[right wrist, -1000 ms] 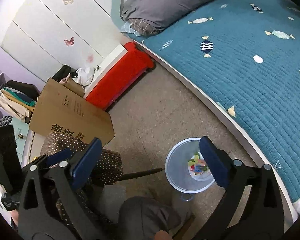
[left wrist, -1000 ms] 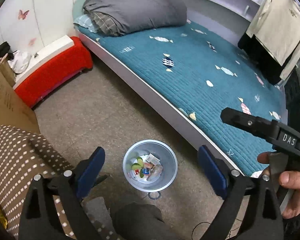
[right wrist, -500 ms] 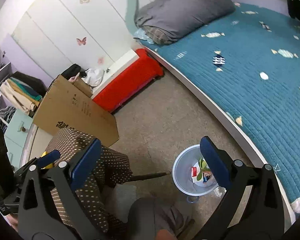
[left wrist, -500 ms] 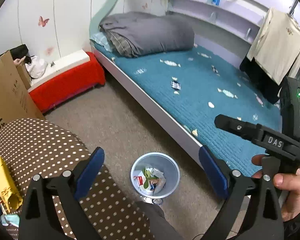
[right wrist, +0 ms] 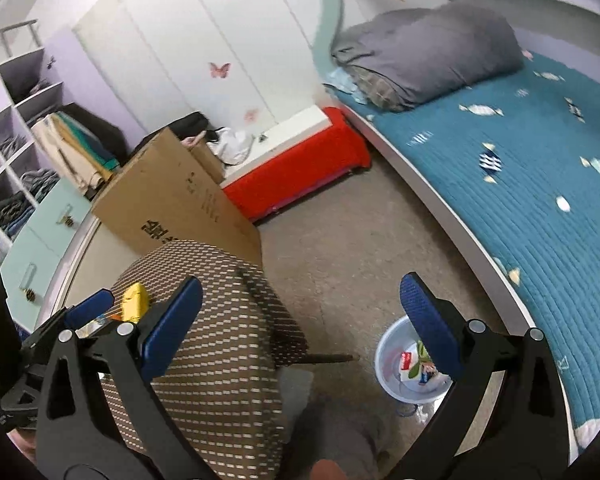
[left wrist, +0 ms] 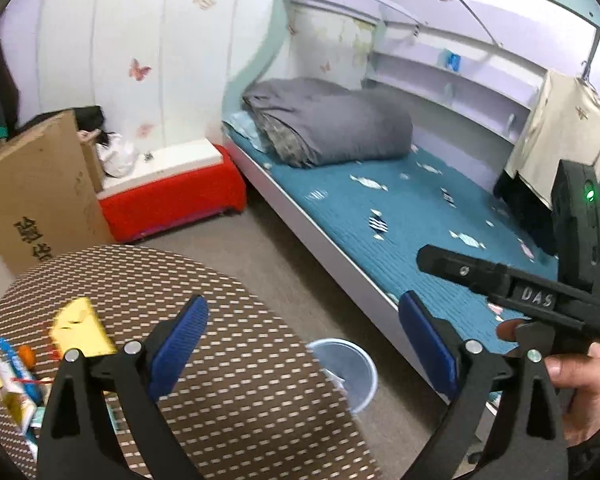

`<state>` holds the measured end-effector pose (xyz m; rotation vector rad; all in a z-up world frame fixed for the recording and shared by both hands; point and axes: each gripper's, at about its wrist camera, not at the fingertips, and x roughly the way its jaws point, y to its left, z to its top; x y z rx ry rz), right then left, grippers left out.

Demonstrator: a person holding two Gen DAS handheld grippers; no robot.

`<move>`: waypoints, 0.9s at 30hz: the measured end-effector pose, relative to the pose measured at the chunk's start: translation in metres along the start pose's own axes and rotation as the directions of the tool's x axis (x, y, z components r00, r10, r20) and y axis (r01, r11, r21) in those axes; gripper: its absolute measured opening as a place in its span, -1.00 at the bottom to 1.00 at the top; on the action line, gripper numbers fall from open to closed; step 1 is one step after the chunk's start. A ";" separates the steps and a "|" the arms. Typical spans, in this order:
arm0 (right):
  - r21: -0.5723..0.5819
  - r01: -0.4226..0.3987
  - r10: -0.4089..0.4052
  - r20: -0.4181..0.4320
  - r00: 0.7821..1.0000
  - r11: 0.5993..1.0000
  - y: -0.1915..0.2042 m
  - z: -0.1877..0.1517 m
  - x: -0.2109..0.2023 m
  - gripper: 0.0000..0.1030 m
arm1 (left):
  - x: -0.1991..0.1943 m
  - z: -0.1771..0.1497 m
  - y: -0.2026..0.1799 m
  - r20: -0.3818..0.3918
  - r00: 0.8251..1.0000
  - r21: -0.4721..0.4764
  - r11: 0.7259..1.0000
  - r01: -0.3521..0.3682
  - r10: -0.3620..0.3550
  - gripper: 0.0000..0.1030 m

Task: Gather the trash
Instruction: 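Move both tools back over the table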

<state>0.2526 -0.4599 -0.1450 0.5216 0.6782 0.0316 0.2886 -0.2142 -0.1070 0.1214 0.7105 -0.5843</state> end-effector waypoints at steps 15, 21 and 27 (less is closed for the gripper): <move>-0.221 -0.083 0.077 -0.035 0.996 0.972 0.126 -0.011 0.022 0.88 | -0.093 -0.035 0.099 0.128 0.960 -0.162 0.960 -0.228 0.250 0.84; -0.286 -0.104 0.085 -0.079 0.993 0.952 0.164 -0.024 0.044 0.88 | -0.110 -0.061 0.135 0.107 0.940 -0.240 0.926 -0.292 0.324 0.84; -0.346 -0.128 0.087 -0.130 0.988 0.929 0.195 -0.042 0.066 0.88 | -0.121 -0.092 0.174 0.056 0.913 -0.303 0.879 -0.370 0.403 0.84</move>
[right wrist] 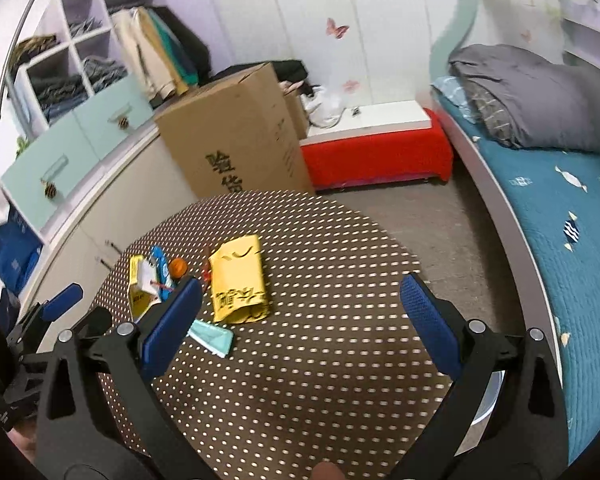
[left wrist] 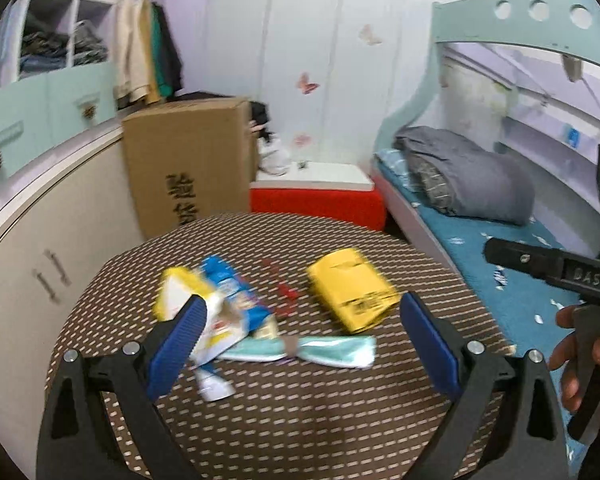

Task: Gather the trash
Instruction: 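Move both tools back over the table, then grasp the white-yellow box with the left tool while the right grasps the yellow bag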

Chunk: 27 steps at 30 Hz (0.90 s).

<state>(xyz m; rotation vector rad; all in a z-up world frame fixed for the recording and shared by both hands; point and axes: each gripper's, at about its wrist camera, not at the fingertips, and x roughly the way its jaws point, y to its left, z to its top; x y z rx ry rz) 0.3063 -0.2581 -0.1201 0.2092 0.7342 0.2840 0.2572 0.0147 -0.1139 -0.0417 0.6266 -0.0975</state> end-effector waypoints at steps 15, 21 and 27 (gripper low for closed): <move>-0.079 -0.025 0.017 -0.100 0.995 0.997 0.030 -0.010 0.055 0.88 | 0.055 -0.033 0.066 -0.126 0.974 -0.072 0.978 -0.197 0.187 0.84; -0.100 -0.039 0.024 -0.143 0.989 0.994 0.041 -0.010 0.084 0.88 | 0.079 -0.032 0.075 -0.159 0.959 -0.048 0.968 -0.246 0.236 0.84; -0.181 -0.038 0.001 -0.201 0.980 0.983 0.066 -0.014 0.125 0.88 | 0.091 -0.026 0.082 -0.169 0.958 -0.049 0.969 -0.241 0.230 0.38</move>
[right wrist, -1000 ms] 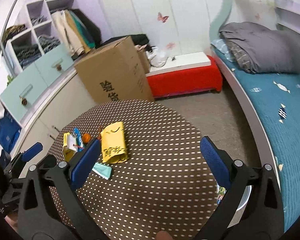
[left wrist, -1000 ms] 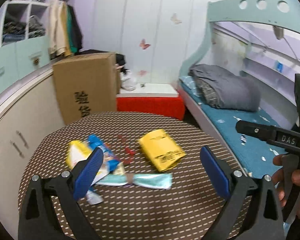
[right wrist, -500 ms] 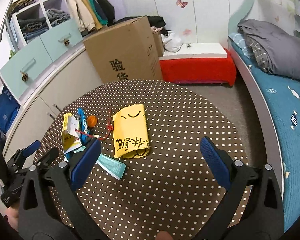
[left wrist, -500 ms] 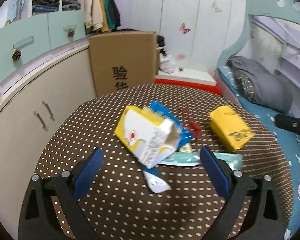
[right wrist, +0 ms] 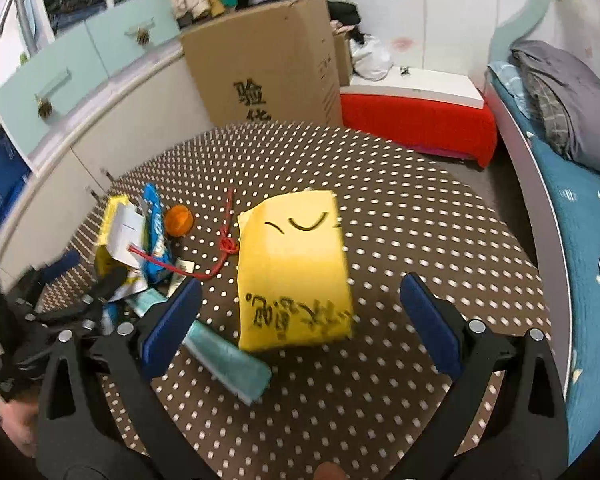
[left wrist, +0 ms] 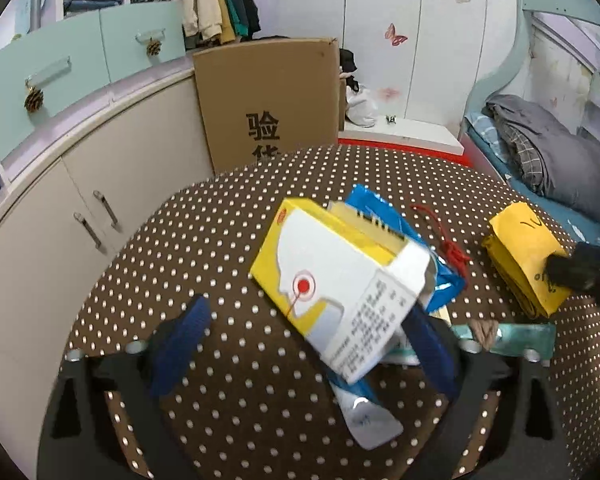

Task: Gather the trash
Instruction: 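Grasp the white-yellow box with the left tool while the right grasps the yellow bag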

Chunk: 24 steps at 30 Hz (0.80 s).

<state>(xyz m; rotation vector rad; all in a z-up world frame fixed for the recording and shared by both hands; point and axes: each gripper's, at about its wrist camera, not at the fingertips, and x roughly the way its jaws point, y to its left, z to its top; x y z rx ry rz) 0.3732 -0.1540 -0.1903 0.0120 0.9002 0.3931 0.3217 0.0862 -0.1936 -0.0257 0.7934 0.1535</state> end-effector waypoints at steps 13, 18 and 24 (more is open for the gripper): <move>0.005 -0.036 0.035 0.030 0.999 0.999 -0.019 -0.006 -0.023 -0.13 | -0.029 0.002 0.022 0.072 0.995 -0.048 0.996 0.069 -0.065 -0.93; 0.027 -0.047 0.045 0.090 0.995 0.999 -0.036 -0.005 -0.057 -0.13 | -0.059 0.009 0.022 0.140 0.987 -0.059 0.994 0.091 -0.082 -0.93; 0.052 -0.068 0.059 0.156 0.986 0.996 -0.054 -0.009 -0.096 -0.13 | -0.089 0.018 0.009 0.198 0.973 -0.038 0.991 0.130 -0.120 -0.94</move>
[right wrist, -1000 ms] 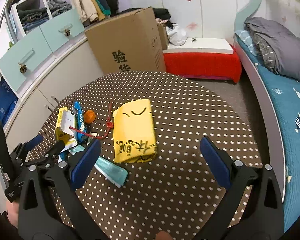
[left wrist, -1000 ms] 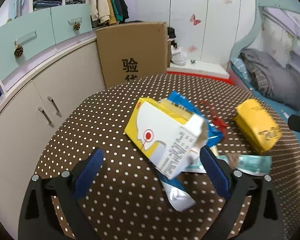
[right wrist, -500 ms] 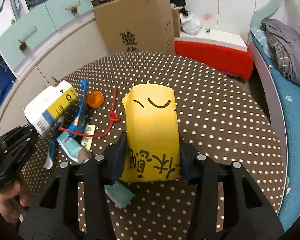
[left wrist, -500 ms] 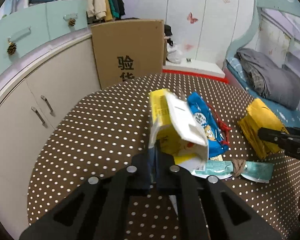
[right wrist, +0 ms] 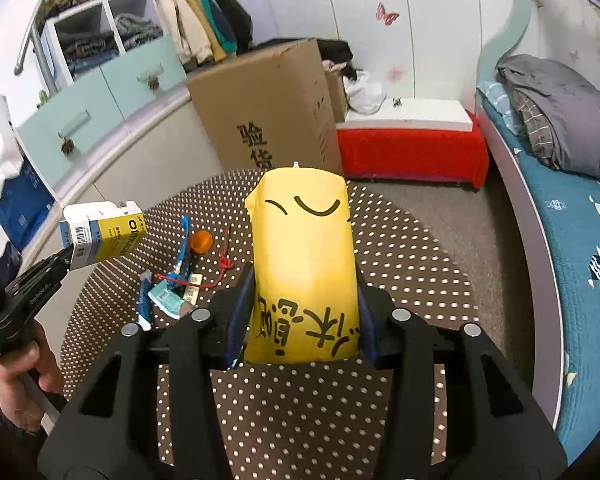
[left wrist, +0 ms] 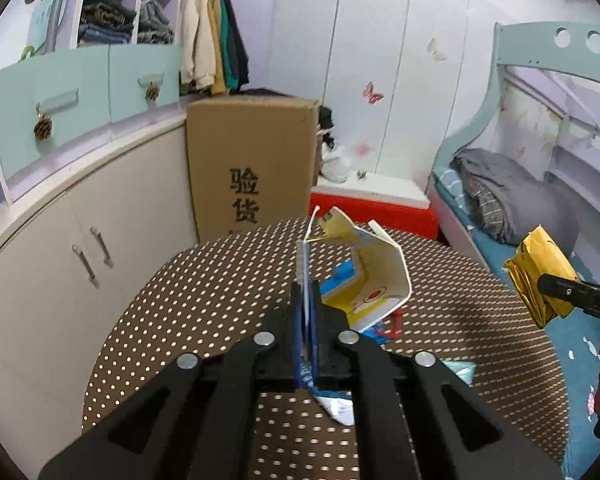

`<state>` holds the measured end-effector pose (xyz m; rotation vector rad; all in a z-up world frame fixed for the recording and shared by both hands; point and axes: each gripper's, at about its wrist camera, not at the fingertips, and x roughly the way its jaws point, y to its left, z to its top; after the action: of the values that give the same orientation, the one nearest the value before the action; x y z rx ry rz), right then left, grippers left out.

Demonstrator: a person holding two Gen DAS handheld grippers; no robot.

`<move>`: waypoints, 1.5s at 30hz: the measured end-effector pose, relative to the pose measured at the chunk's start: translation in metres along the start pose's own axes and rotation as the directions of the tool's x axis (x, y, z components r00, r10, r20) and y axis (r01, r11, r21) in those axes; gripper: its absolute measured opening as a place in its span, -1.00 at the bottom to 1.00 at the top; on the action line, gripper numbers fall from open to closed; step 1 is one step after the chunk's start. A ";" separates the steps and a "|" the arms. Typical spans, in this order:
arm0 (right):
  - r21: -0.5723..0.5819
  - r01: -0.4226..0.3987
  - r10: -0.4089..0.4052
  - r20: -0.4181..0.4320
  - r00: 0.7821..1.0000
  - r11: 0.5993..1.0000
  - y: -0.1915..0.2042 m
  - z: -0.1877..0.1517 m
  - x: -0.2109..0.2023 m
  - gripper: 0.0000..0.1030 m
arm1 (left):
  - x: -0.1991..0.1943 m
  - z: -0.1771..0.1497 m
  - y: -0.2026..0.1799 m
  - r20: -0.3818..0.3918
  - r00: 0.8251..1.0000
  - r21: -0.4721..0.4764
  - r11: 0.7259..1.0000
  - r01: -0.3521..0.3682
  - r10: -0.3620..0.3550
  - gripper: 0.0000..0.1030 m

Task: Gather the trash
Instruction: 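Carry both items to the wastebasket and open both tools to drop them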

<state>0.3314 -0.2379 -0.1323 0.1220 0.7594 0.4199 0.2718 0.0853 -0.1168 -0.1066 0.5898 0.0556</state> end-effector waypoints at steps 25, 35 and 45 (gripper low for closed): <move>0.282 0.131 -0.191 0.197 0.962 0.951 -0.162 -0.030 -0.146 -0.13 | -0.040 0.041 -0.208 0.034 0.909 0.190 0.896 0.402 -0.415 -0.94; 0.446 0.163 -0.232 0.103 0.967 0.880 -0.244 -0.078 -0.134 -0.08 | -0.004 0.017 -0.310 -0.125 0.853 0.274 0.809 0.520 -0.506 -0.94; 0.596 0.182 -0.159 -0.092 0.983 0.782 -0.315 -0.141 -0.052 0.35 | 0.038 -0.028 -0.381 -0.287 0.820 0.343 0.746 0.570 -0.495 -0.94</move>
<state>0.3030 -0.5519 -0.2820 0.6462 0.9144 -0.0119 0.3197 -0.2952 -0.1288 0.1414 0.7204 -0.6544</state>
